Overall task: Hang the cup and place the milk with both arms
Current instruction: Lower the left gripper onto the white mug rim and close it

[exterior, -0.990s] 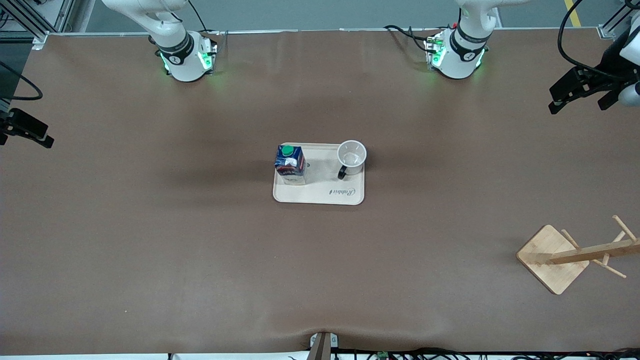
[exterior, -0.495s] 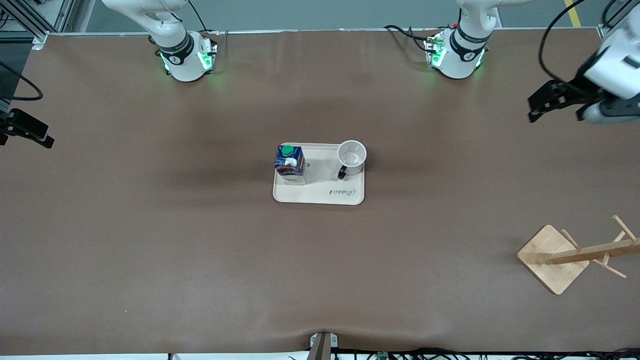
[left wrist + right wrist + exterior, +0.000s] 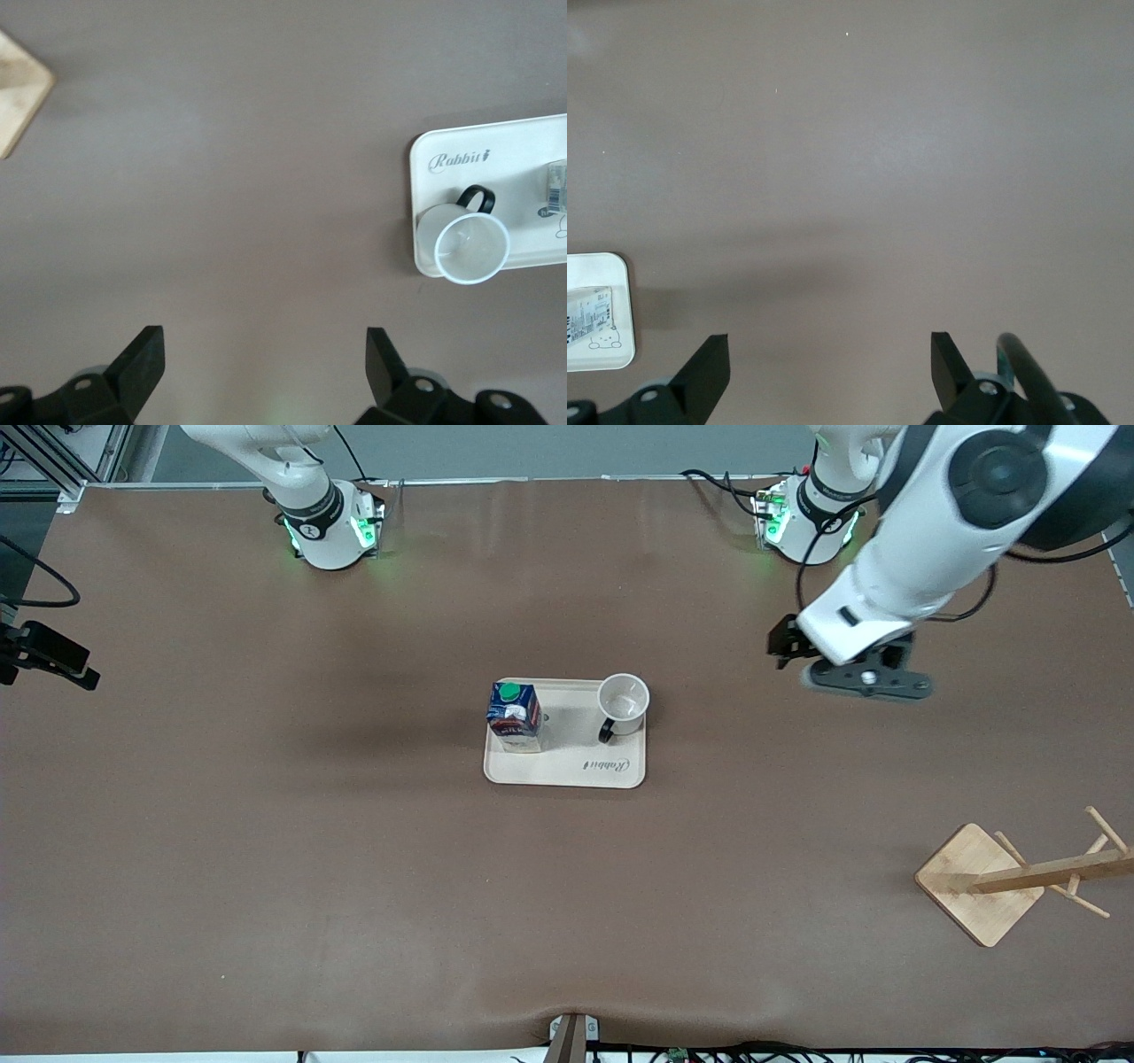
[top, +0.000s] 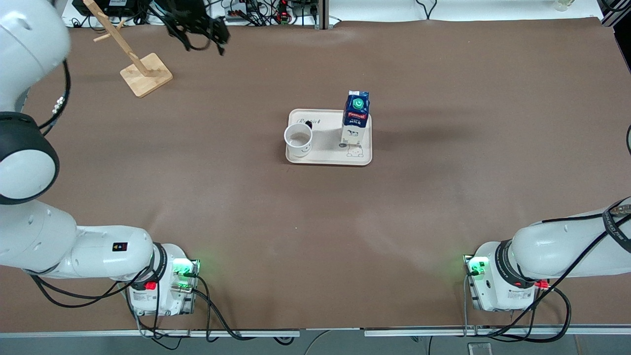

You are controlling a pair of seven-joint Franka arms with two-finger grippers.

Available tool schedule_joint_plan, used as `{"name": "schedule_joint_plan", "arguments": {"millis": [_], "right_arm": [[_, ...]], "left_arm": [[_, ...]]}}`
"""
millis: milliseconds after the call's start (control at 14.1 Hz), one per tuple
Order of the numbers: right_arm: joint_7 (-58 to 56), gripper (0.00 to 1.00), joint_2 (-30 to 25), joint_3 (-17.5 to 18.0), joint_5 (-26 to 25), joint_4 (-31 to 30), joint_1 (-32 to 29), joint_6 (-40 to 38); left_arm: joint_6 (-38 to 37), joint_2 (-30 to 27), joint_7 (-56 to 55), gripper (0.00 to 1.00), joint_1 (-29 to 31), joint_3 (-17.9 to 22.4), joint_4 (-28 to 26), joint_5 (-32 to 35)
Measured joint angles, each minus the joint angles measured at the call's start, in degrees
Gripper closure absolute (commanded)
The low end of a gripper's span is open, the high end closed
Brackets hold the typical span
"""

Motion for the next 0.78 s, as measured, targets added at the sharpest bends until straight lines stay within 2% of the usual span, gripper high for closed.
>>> {"name": "schedule_joint_plan", "arguments": {"millis": [354, 778], "right_arm": [[0.0, 0.0, 0.16, -0.12, 0.0, -0.06, -0.03, 0.04], [0.0, 0.0, 1.54, 0.18, 0.06, -0.13, 0.01, 0.12]], "left_arm": [[8.48, 4.72, -1.08, 0.0, -0.26, -7.57, -5.59, 0.0], [22.77, 12.07, -4.19, 0.0, -3.1, -8.46, -12.06, 0.91]]}}
